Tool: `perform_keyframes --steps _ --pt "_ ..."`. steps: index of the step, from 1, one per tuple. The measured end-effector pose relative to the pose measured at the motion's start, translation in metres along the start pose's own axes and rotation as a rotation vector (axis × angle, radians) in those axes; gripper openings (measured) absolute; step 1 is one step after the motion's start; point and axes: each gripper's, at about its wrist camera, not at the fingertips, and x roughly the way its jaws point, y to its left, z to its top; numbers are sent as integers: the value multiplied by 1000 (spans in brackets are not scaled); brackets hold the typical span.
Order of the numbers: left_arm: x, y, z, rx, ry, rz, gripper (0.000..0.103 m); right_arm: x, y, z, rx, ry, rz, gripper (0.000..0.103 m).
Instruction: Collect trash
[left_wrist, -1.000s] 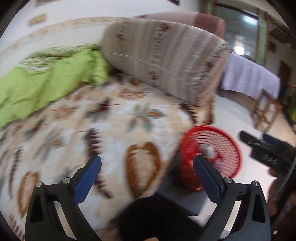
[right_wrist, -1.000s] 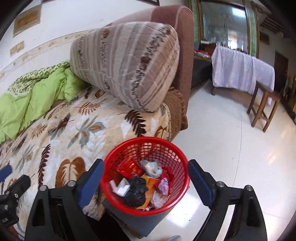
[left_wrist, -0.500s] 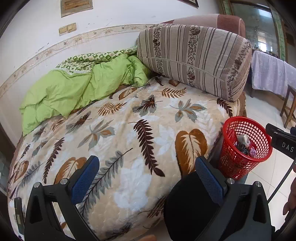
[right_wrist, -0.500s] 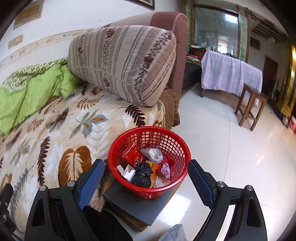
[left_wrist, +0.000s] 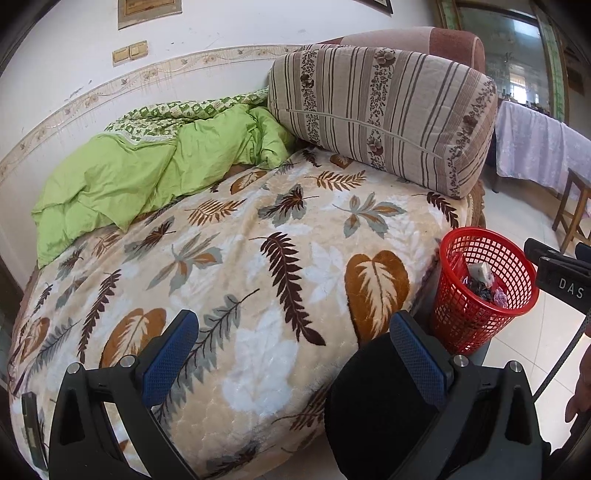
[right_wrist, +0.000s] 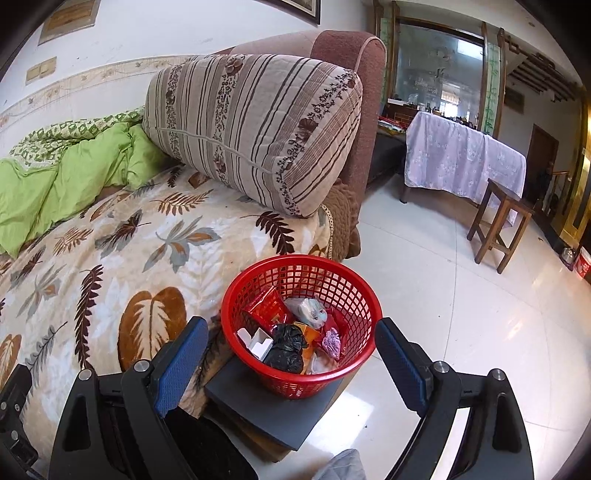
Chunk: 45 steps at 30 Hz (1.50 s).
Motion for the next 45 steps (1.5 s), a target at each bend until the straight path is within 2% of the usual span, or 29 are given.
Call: perform_keyframes --steps 45 --pt "-1 5 -2 -32 -6 -16 103 2 11 0 -39 -7 4 93"
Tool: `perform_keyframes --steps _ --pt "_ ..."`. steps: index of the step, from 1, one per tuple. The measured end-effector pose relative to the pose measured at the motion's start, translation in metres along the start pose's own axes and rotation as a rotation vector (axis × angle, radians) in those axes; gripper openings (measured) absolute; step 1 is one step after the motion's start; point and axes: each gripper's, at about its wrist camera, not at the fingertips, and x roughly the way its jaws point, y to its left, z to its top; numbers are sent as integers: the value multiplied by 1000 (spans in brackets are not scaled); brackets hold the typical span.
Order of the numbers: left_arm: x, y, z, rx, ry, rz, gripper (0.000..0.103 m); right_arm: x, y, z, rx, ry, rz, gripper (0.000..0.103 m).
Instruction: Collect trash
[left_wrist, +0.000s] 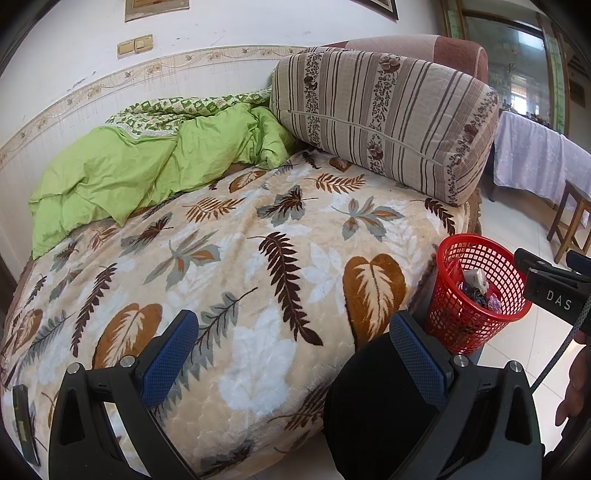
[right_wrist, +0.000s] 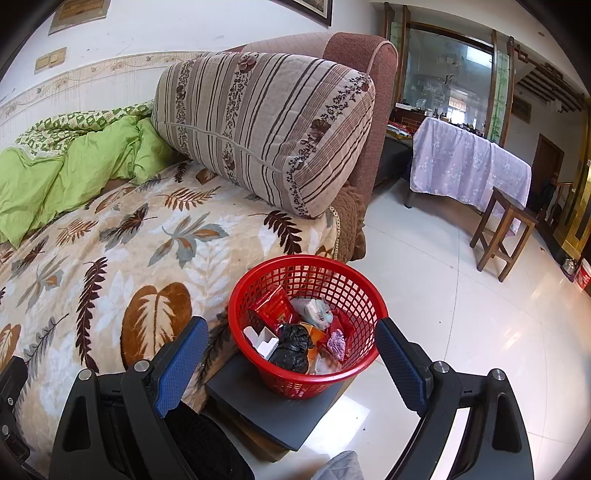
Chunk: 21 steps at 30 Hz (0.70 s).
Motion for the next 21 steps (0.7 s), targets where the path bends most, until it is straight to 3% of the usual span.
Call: perform_keyframes --steps 21 --pt "-1 -2 0 -4 0 -2 103 2 1 -4 -1 2 5 93"
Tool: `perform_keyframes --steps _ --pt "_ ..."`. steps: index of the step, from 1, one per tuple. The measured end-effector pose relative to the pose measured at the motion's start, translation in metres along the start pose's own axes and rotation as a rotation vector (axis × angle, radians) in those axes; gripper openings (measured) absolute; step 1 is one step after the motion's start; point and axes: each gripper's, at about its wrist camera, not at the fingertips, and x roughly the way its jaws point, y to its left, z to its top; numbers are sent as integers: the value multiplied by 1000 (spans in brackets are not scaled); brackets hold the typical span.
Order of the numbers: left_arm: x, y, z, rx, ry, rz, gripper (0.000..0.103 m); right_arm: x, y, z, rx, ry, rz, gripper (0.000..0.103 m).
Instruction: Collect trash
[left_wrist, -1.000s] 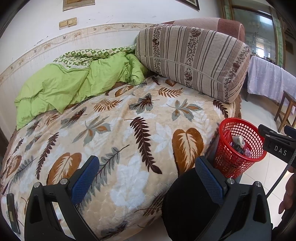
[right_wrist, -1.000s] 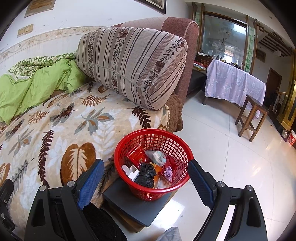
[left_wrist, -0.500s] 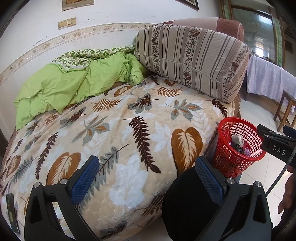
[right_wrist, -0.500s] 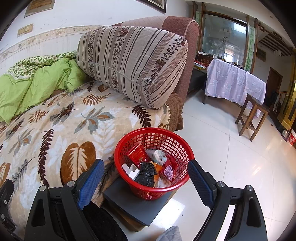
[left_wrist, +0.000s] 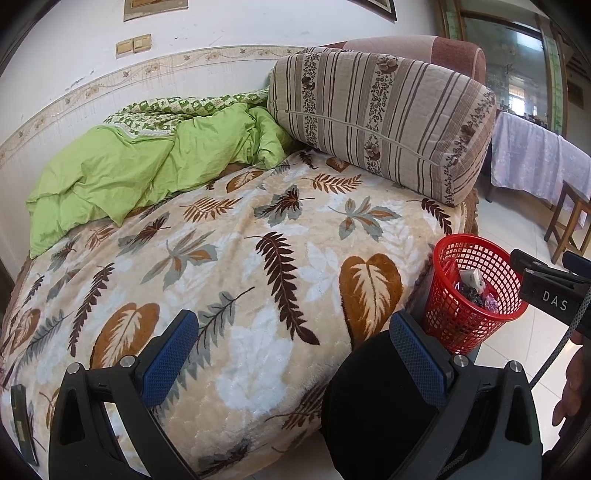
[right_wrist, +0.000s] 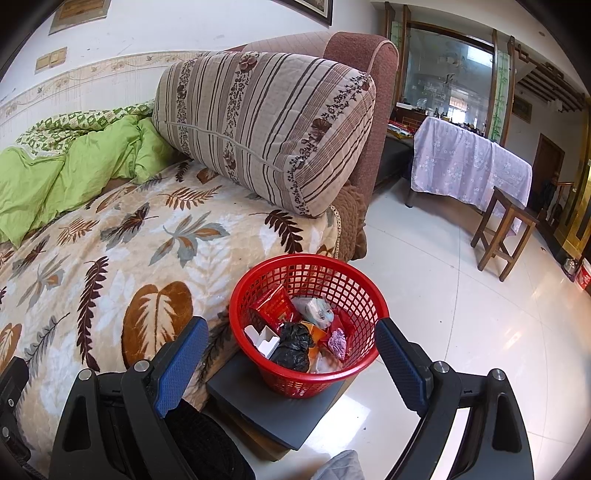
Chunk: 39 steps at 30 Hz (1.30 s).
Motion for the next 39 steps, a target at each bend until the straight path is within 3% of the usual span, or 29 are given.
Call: perform_keyframes --steps 39 --pt "-1 -5 0 -9 -1 -8 103 -3 7 6 -26 -13 19 93"
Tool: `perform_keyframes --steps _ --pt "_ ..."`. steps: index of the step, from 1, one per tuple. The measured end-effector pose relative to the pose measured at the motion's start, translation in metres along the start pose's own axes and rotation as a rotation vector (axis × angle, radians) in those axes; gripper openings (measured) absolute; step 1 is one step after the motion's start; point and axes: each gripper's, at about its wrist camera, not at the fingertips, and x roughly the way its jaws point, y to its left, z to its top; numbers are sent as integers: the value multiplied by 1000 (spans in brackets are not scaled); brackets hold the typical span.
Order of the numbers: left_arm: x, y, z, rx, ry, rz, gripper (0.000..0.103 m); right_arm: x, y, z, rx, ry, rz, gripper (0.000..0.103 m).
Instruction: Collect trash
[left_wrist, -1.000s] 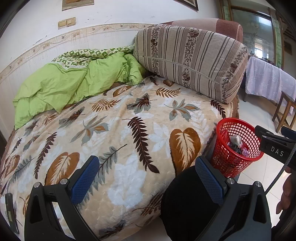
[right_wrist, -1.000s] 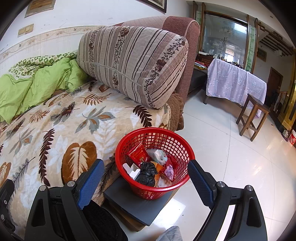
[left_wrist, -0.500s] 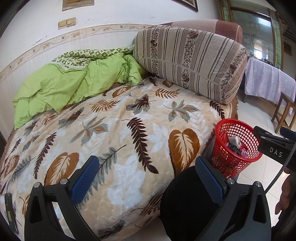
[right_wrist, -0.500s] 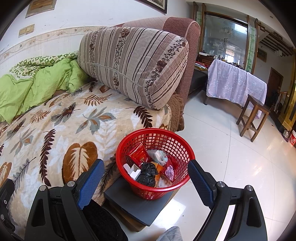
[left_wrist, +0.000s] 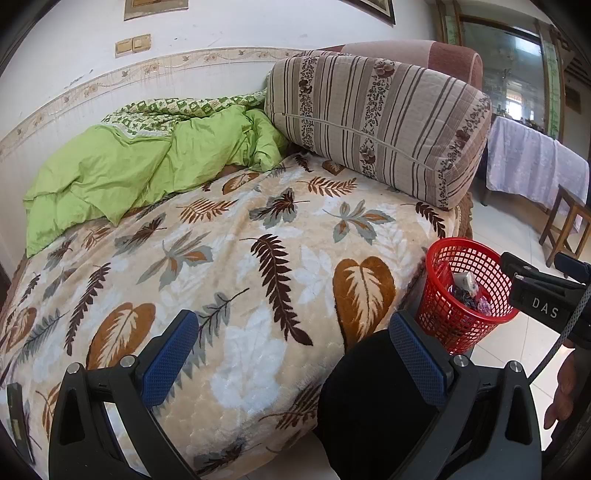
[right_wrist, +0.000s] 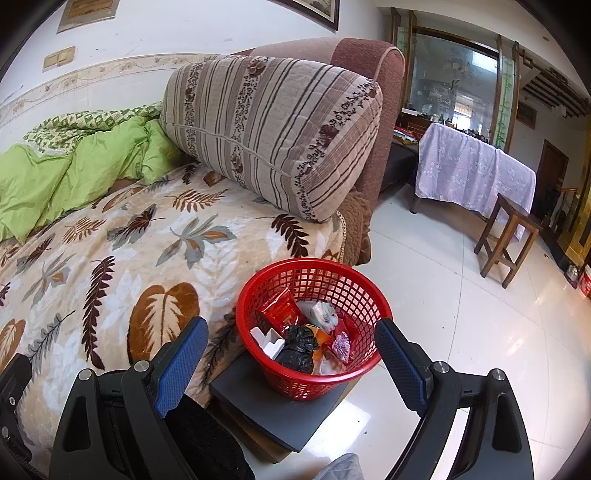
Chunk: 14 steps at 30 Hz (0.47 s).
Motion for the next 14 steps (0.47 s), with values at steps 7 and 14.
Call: perform_keyframes --steps 7,14 --pt "7 0 3 -47 29 -14 103 6 14 9 -34 1 39 93" --pt "25 84 -10 -273 99 128 103 17 96 36 -157 -7 214 95"
